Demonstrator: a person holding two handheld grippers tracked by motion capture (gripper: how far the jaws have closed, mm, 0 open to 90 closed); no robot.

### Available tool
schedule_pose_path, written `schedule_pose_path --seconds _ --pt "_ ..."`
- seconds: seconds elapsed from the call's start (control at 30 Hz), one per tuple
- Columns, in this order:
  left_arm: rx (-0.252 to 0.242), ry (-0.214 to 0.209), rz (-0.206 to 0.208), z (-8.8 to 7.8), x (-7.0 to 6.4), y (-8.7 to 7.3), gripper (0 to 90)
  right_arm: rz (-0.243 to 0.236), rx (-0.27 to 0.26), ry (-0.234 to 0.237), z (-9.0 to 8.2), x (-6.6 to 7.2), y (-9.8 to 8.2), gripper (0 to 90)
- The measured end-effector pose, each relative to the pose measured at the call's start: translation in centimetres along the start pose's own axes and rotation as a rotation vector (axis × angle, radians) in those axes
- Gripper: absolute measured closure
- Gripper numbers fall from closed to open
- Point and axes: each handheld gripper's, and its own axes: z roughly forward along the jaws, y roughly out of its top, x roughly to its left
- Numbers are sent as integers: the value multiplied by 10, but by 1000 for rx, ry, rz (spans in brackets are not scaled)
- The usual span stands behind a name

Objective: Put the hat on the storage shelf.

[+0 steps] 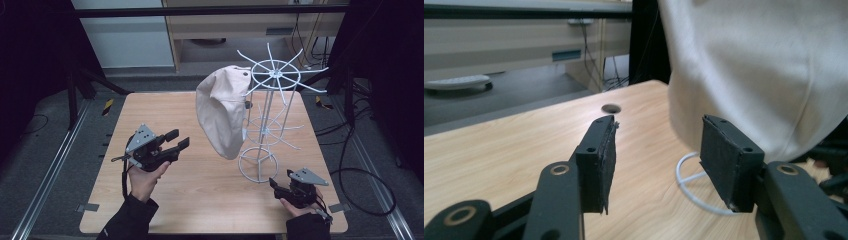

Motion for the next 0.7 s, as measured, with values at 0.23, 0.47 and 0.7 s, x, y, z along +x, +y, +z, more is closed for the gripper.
schedule_pose_path --seconds 0.23,0.47,0.7 --pt "72 45 16 -14 12 -24 444 16 5 0 0 -1 0 272" --pt "165 98 -13 -23 30 -59 408 18 7 -9 1 -4 -1 240" --pt "262 180 -58 -31 55 -97 376 38 16 -13 2 -8 -2 202"
